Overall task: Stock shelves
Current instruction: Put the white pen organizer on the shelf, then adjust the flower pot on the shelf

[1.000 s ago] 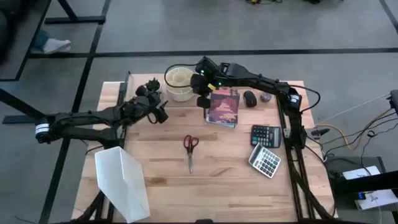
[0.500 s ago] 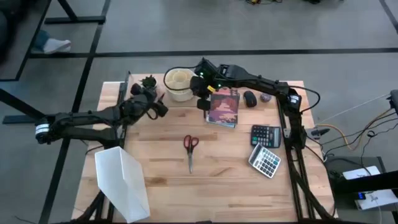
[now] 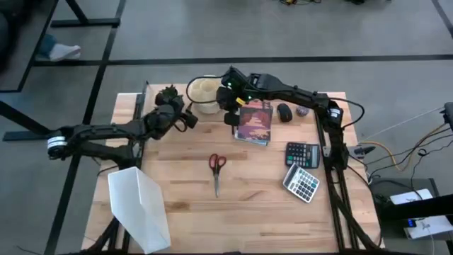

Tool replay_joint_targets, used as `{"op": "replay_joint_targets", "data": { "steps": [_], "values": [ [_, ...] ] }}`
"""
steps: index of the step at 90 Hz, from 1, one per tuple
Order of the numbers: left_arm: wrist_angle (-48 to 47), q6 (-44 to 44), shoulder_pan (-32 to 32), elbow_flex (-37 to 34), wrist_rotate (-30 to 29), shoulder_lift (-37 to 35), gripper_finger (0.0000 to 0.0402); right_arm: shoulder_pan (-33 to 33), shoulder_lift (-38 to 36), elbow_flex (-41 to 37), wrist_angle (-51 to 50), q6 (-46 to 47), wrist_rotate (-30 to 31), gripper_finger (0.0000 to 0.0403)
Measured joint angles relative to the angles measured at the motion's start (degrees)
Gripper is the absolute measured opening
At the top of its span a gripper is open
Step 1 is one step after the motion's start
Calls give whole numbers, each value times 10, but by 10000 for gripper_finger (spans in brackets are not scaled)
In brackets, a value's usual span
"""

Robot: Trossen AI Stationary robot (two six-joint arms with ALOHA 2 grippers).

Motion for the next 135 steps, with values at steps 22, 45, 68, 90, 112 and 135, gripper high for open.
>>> {"op": "replay_joint_targets", "data": {
  "steps": [22,45,68,90,112,135],
  "values": [
    [-23,16,1,0,-50,-29,219,0,0,-2,-9,-3,0,2],
    [-86,12,0,0,-76,-83,219,0,0,-2,-18,-6,0,2],
    [-61,-6,0,0,-68,-105,219,0,0,-2,-17,-10,0,2],
    [-4,23,6,0,-86,-60,219,0,0,-2,-13,-13,0,2],
    [1,79,5,0,-134,-33,219,0,0,-2,-14,-10,0,2],
    [-40,104,5,0,-172,-55,219,0,0,-2,-18,-10,0,2]
  ]
}}
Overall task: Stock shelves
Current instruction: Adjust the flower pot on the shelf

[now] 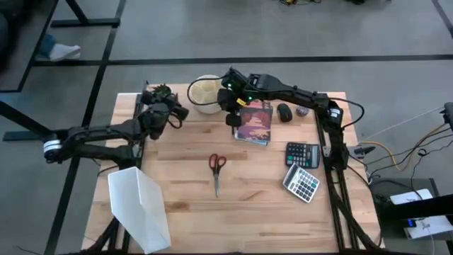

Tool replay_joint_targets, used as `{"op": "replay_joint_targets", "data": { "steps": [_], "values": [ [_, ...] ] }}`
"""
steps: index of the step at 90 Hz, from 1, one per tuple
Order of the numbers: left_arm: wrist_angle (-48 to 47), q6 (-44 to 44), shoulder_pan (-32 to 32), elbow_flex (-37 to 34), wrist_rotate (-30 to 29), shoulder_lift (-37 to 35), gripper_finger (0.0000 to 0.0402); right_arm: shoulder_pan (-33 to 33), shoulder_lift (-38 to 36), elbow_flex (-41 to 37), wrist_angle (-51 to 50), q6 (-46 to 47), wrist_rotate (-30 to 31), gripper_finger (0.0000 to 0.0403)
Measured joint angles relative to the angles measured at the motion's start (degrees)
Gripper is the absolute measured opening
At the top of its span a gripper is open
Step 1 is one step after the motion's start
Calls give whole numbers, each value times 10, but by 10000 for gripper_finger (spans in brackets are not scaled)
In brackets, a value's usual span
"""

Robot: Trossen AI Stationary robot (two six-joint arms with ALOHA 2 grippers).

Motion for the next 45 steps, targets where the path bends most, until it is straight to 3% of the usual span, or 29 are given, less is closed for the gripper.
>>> {"op": "replay_joint_targets", "data": {
  "steps": [33,45],
  "values": [
    [-29,-8,-3,0,-8,-25,219,0,-1,0,-6,-1,0,2],
    [-26,-20,-12,0,15,-35,219,0,-14,0,-38,-17,1,2]
  ]
}}
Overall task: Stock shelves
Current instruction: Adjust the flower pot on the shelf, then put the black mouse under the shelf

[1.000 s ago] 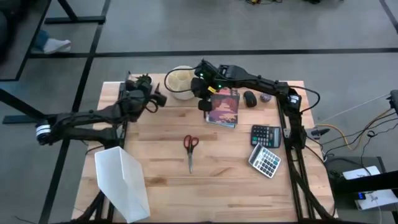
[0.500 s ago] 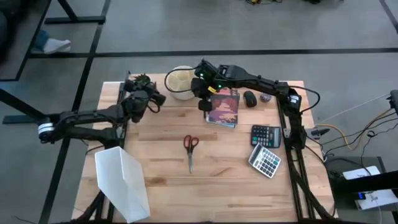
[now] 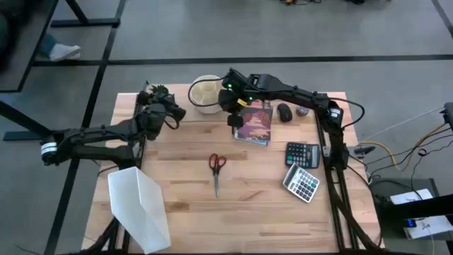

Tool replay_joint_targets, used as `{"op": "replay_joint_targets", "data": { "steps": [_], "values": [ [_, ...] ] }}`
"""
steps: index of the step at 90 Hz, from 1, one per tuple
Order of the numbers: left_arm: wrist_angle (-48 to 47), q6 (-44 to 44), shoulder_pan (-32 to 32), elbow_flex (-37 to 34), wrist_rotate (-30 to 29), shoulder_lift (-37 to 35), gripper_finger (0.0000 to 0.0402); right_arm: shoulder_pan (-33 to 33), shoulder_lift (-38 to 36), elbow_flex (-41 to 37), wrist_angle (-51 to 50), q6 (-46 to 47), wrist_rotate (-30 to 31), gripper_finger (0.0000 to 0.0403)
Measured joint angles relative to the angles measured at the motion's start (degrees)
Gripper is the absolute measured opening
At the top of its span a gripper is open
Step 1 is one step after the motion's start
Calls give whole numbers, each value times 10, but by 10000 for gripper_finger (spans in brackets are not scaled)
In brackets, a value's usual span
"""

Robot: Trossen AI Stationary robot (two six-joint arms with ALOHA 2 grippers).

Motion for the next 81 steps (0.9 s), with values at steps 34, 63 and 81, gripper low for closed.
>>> {"op": "replay_joint_targets", "data": {
  "steps": [34,63,81],
  "values": [
    [-8,12,-84,36,45,-39,219,3,-54,-7,-110,12,4,2],
    [-74,2,-163,85,171,-58,219,15,-105,-111,-114,77,4,2],
    [-124,-16,-218,95,196,-70,219,23,-184,-231,-52,125,4,2]
  ]
}}
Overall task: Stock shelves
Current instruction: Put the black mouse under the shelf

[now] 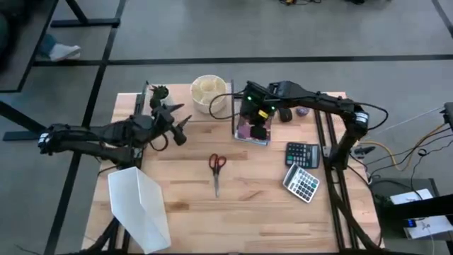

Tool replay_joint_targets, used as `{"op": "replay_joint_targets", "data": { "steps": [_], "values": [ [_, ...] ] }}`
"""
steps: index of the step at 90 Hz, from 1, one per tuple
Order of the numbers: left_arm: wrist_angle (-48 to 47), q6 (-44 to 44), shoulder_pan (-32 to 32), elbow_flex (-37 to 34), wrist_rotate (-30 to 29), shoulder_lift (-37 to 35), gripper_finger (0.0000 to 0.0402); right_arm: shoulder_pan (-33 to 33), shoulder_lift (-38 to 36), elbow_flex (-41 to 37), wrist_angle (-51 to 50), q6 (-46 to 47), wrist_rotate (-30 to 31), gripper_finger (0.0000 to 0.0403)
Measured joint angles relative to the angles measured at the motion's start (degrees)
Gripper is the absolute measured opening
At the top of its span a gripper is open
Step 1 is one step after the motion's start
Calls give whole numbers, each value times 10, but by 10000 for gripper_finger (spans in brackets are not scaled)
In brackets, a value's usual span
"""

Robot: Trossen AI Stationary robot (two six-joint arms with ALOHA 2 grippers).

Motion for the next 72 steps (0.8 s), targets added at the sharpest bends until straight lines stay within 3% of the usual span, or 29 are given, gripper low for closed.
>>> {"op": "replay_joint_targets", "data": {
  "steps": [23,48,60,72],
  "values": [
    [-11,-64,-44,-18,53,-3,219,-11,-100,-148,68,25,17,2],
    [9,-133,-58,-63,53,29,219,-21,-123,-233,93,117,132,6],
    [13,-159,-58,-75,53,49,219,-51,-122,-251,102,166,150,33],
    [16,-180,-59,-81,53,67,219,-102,-122,-270,103,205,142,87]
  ]
}}
